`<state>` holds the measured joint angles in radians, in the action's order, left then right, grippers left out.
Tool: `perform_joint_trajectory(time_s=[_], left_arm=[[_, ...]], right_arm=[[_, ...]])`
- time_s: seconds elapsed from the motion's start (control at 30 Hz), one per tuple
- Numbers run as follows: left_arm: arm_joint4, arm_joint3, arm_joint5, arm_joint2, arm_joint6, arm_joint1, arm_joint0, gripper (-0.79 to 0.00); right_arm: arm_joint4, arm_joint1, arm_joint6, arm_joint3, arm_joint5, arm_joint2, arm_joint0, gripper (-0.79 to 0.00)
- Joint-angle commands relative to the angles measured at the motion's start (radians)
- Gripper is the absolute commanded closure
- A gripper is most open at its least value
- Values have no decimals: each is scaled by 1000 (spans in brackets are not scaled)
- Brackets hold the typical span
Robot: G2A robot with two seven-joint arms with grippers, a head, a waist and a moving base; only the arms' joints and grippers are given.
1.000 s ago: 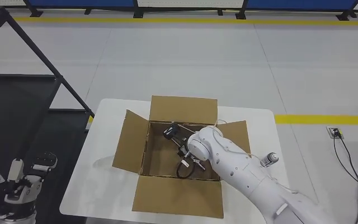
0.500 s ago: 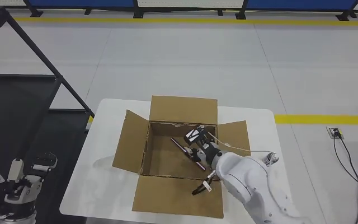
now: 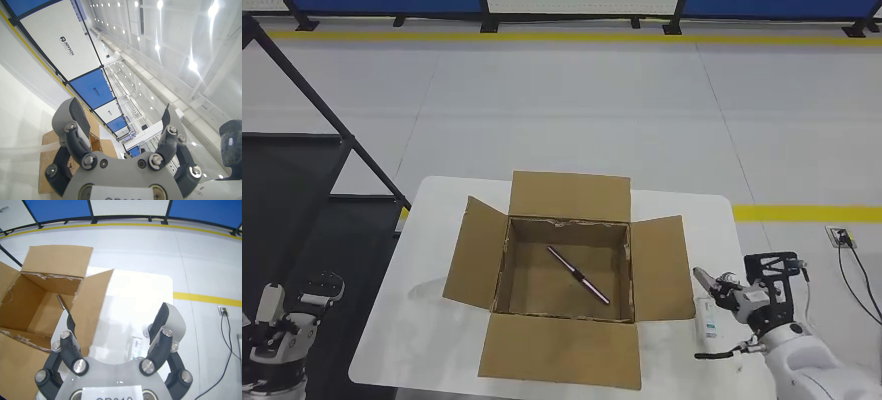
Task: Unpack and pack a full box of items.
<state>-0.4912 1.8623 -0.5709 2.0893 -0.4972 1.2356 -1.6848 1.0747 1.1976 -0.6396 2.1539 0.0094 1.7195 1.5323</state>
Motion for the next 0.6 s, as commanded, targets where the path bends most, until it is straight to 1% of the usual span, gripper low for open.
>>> perform_joint_trajectory(time_s=[0.0, 0.07, 0.17, 0.27, 0.37, 0.5, 0.57], left_arm=[[0, 0, 0, 0, 0, 0, 0, -785], [0, 0, 0, 0, 0, 0, 0, -785], [0, 0, 0, 0, 0, 0, 0, -785], [0, 0, 0, 0, 0, 0, 0, -785], [0, 0, 0, 0, 0, 0, 0, -785], [0, 0, 0, 0, 0, 0, 0, -785], [0, 0, 0, 0, 0, 0, 0, -785]], right_arm=[[-14, -2, -20, -68, -8, 14, -16, -785], [-3, -3, -36, -147, 12, 20, -47, -785], [39, -4, -59, -254, 60, -4, -112, -785], [55, -5, -78, -349, 65, -25, -175, -785], [54, -6, -90, -424, 51, -42, -222, -785], [32, -8, -91, -493, 0, -50, -259, -785], [30, -10, -98, -517, -18, -54, -271, -702]])
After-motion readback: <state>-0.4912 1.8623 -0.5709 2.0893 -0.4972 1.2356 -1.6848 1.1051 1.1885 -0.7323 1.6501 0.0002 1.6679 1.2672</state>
